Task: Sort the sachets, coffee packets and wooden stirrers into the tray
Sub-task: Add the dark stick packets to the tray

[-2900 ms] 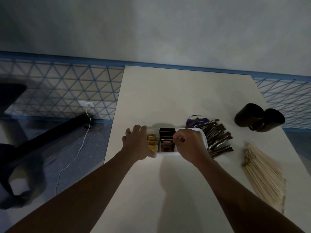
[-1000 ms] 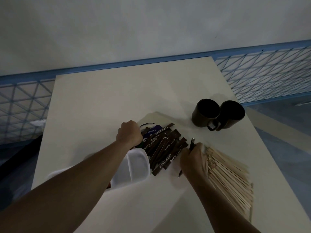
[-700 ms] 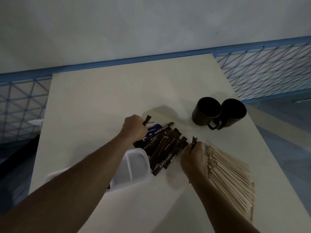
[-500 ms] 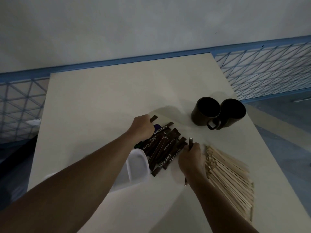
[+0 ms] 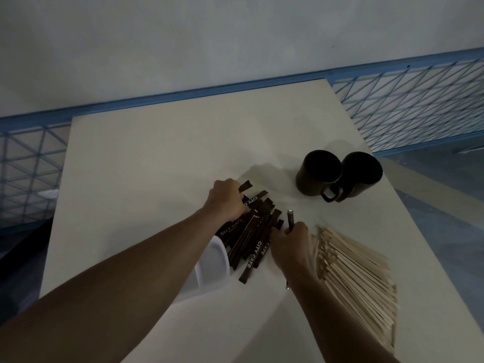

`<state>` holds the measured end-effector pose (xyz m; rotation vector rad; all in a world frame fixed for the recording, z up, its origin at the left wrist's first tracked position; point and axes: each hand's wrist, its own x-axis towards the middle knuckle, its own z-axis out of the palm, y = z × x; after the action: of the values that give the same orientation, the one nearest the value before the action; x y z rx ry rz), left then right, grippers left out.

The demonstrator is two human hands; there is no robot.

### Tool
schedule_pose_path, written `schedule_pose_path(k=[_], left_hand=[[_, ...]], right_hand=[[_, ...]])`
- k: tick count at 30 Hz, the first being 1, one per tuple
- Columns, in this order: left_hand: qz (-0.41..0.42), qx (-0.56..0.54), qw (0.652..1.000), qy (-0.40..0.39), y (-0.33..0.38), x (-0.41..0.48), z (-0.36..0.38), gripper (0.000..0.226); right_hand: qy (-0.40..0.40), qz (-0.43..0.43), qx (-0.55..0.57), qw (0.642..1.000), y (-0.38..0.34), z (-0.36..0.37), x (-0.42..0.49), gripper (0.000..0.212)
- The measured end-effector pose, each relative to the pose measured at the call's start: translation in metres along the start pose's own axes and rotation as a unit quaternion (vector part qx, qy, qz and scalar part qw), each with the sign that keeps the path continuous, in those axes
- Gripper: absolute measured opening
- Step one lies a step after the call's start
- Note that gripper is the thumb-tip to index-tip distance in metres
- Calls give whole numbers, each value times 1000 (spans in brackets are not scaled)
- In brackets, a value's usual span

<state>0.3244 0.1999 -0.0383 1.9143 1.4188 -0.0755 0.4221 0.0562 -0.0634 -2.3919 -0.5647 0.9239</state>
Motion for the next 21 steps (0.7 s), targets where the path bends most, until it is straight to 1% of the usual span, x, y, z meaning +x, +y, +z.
schedule_pose_path(k=[3, 5, 7, 10, 12, 15, 17, 21], left_hand=[[4, 11, 1000, -8, 0, 0, 1, 31], [3, 37, 999, -2, -1, 0, 5, 21], [-9, 52, 999, 3, -1, 1, 8, 13], [-15, 60, 998, 1, 1, 1, 11, 10], [-15, 56, 998, -4, 2, 1, 12, 10], [-17, 39, 999, -16, 3, 2, 8, 16], [-11, 34, 999, -9, 6, 1, 2, 15], [14, 17, 1000, 17, 12, -1, -14, 23]], right_hand=[[-4, -9, -4, 1000, 1, 1, 0, 29], [-5, -16, -8, 1000, 1, 1, 0, 28], [-11, -19, -10, 1000, 2, 1, 0, 22], [-13, -23, -18, 999, 1, -1, 0, 17], [-14, -27, -15, 999, 2, -1, 0, 16], [-17, -30, -3, 999, 5, -2, 0, 24], [-21, -30, 6, 999, 6, -6, 1, 27], [-28, -33, 23, 999, 5, -15, 1, 24]])
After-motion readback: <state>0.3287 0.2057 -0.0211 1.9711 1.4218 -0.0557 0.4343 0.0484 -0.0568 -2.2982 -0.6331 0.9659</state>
